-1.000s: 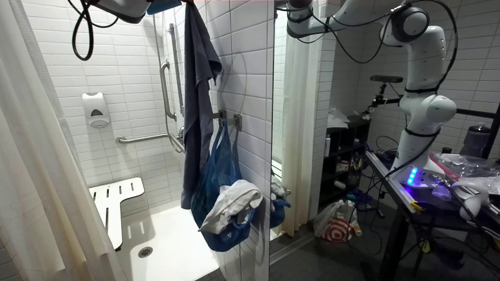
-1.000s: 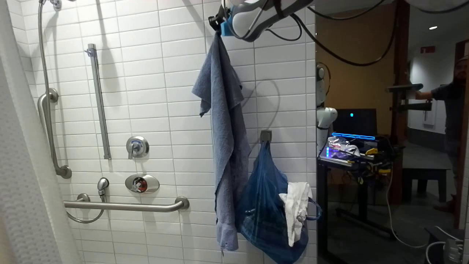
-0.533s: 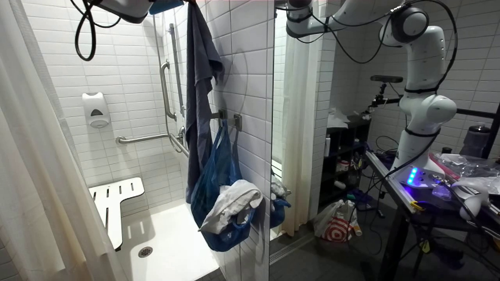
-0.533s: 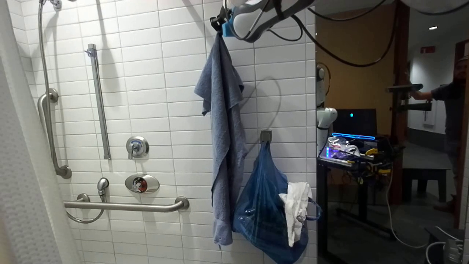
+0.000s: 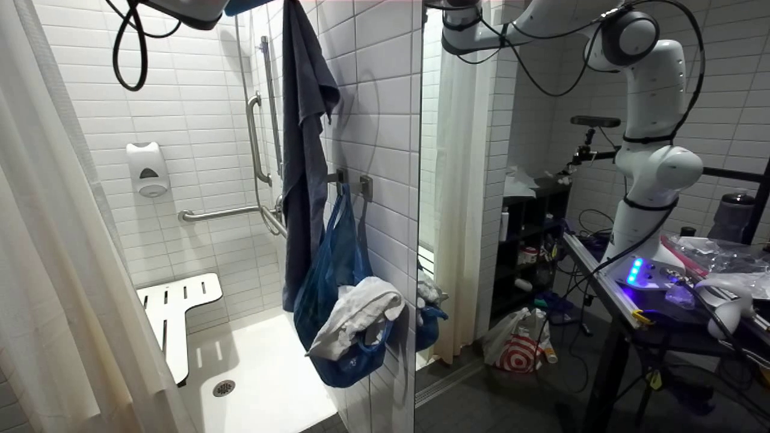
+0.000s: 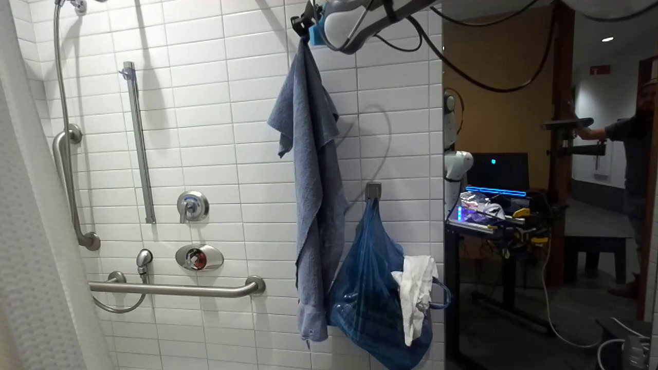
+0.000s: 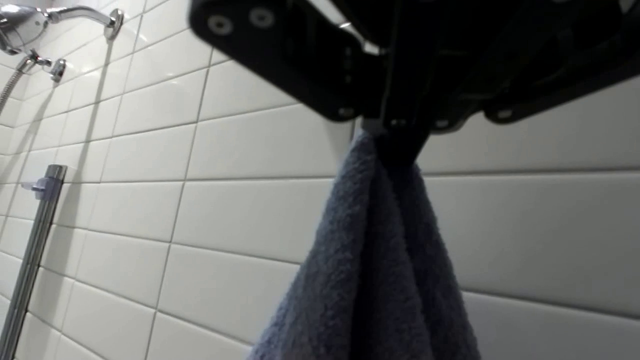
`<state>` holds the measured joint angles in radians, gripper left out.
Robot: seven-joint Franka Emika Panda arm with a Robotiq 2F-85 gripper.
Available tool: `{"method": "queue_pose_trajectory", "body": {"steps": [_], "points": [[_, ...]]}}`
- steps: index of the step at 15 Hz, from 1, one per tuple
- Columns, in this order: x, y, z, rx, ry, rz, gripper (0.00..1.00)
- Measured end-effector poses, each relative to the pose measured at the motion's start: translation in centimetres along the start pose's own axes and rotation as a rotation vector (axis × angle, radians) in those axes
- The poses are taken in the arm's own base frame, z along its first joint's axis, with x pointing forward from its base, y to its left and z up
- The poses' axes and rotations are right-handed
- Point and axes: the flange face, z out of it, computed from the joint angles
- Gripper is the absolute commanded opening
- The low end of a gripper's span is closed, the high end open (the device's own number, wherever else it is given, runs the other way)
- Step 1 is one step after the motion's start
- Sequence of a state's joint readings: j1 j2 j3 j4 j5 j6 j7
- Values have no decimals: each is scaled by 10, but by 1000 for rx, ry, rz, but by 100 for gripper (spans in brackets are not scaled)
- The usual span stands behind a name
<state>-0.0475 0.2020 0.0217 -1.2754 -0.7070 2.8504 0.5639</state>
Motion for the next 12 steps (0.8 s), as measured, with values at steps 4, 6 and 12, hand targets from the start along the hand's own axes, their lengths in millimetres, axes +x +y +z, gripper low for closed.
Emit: {"method": "queue_pose_trajectory", "body": {"steps": [4, 6, 12], "points": [[12, -19, -10, 29, 28, -27, 0], [17, -27, -14, 41, 38, -35, 0], [21, -37, -7, 29, 18, -49, 0]]}}
